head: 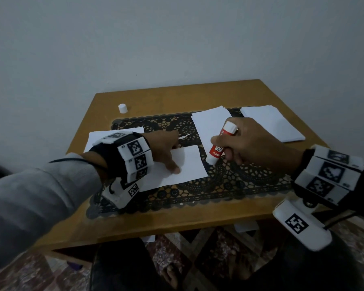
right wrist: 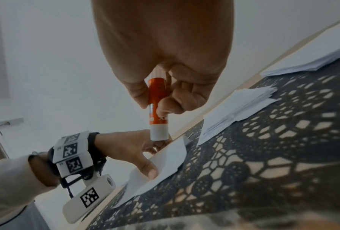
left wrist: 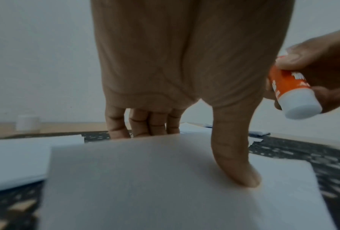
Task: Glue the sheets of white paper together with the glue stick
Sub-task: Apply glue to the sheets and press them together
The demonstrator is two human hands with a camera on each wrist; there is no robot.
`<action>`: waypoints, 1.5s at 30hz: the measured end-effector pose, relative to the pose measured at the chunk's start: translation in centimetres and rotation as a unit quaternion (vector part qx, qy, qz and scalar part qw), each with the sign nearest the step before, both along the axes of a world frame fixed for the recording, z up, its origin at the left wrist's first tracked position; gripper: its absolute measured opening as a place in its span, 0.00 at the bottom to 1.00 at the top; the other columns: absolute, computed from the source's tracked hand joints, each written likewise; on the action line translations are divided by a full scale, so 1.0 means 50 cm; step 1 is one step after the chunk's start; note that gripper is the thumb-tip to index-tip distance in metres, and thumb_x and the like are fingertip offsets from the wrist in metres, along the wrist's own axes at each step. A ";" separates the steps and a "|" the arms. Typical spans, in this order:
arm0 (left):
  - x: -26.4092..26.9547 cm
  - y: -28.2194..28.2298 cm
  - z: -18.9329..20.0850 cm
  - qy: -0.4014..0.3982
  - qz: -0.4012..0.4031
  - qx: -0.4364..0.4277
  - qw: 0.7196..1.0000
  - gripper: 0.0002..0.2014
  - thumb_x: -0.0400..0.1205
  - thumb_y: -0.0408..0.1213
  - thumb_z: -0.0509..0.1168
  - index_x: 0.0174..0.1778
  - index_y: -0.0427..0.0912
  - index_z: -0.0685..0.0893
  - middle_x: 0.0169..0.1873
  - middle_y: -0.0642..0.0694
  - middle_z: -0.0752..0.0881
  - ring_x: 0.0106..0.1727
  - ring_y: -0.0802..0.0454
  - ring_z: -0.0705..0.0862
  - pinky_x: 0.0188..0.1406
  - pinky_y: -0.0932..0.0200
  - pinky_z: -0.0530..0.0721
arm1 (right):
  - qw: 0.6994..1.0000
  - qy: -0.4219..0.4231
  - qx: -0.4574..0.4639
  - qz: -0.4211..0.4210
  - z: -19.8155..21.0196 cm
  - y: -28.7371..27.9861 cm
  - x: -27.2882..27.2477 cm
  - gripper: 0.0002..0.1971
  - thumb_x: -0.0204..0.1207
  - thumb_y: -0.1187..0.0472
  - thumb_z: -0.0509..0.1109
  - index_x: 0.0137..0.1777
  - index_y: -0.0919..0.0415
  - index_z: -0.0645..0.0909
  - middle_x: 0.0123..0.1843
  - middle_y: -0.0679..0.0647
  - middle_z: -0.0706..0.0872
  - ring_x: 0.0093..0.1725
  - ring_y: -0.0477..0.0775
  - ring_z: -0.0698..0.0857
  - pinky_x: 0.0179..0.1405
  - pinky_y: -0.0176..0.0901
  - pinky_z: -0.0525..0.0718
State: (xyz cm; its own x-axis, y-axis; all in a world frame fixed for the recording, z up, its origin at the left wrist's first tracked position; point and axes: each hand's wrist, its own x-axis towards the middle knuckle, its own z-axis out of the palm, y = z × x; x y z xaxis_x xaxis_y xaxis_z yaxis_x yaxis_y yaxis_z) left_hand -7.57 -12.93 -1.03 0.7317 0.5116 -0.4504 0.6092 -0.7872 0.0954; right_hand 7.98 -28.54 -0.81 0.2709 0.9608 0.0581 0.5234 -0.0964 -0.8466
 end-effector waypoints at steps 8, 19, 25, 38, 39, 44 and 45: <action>-0.031 0.022 0.016 -0.168 0.093 -0.096 0.977 0.20 0.74 0.28 0.71 0.57 0.44 0.71 0.47 0.45 0.79 0.46 0.45 0.79 0.40 0.51 0.82 | 1.000 -0.008 -0.004 0.016 -0.010 -0.014 0.008 0.14 0.77 0.53 0.73 0.45 0.65 0.78 0.29 0.58 0.87 0.22 0.53 0.81 0.24 0.40 0.80; -0.110 -0.017 -0.014 -0.072 0.078 0.027 0.994 0.25 0.78 0.49 0.69 0.70 0.52 0.70 0.49 0.48 0.77 0.48 0.50 0.76 0.47 0.58 0.73 | 0.995 -0.091 0.033 0.002 -0.003 0.066 -0.015 0.10 0.76 0.57 0.73 0.49 0.63 0.77 0.37 0.53 0.86 0.28 0.48 0.84 0.21 0.32 0.76; -0.111 -0.033 -0.017 -0.045 0.057 0.105 0.992 0.28 0.78 0.58 0.66 0.71 0.53 0.69 0.57 0.46 0.83 0.53 0.49 0.80 0.47 0.57 0.77 | 0.980 -0.197 0.007 0.027 -0.007 0.158 -0.038 0.15 0.80 0.51 0.68 0.42 0.62 0.72 0.37 0.54 0.81 0.33 0.50 0.78 0.30 0.43 0.74; -0.100 -0.013 -0.032 -0.053 -0.069 0.095 0.992 0.34 0.75 0.64 0.65 0.78 0.61 0.65 0.53 0.46 0.72 0.58 0.46 0.75 0.58 0.51 0.78 | 0.956 -0.290 0.005 0.051 -0.041 0.194 -0.072 0.12 0.80 0.53 0.68 0.44 0.60 0.73 0.39 0.52 0.79 0.38 0.51 0.77 0.36 0.43 0.67; -0.100 -0.012 -0.032 -0.050 -0.077 0.104 0.990 0.34 0.75 0.64 0.64 0.77 0.61 0.65 0.54 0.46 0.73 0.59 0.45 0.74 0.59 0.49 0.78 | 0.955 -0.294 0.006 0.050 -0.041 0.191 -0.074 0.12 0.80 0.53 0.68 0.44 0.60 0.72 0.39 0.52 0.79 0.39 0.52 0.77 0.37 0.43 0.67; -0.096 -0.011 -0.031 -0.040 -0.088 0.114 0.989 0.34 0.75 0.64 0.64 0.77 0.59 0.67 0.51 0.47 0.70 0.61 0.44 0.73 0.59 0.48 0.78 | 0.955 -0.292 0.004 0.056 -0.047 0.169 -0.075 0.11 0.80 0.52 0.68 0.43 0.59 0.73 0.38 0.50 0.79 0.36 0.49 0.76 0.33 0.41 0.68; -0.096 -0.012 -0.031 -0.041 -0.087 0.115 0.989 0.34 0.75 0.64 0.64 0.78 0.59 0.66 0.50 0.47 0.69 0.61 0.45 0.73 0.59 0.49 0.78 | 0.955 -0.290 0.005 0.061 -0.049 0.161 -0.076 0.11 0.80 0.52 0.68 0.43 0.58 0.73 0.37 0.49 0.78 0.35 0.48 0.76 0.32 0.39 0.68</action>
State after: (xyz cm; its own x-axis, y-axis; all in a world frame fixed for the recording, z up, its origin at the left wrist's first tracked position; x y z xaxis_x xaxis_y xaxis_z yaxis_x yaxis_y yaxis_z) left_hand -12.35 -13.51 -2.59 0.8464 0.4569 -0.2734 0.4605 -0.8859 -0.0549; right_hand 4.17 -20.48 -3.26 0.0773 0.9817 0.1743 0.9115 0.0013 -0.4113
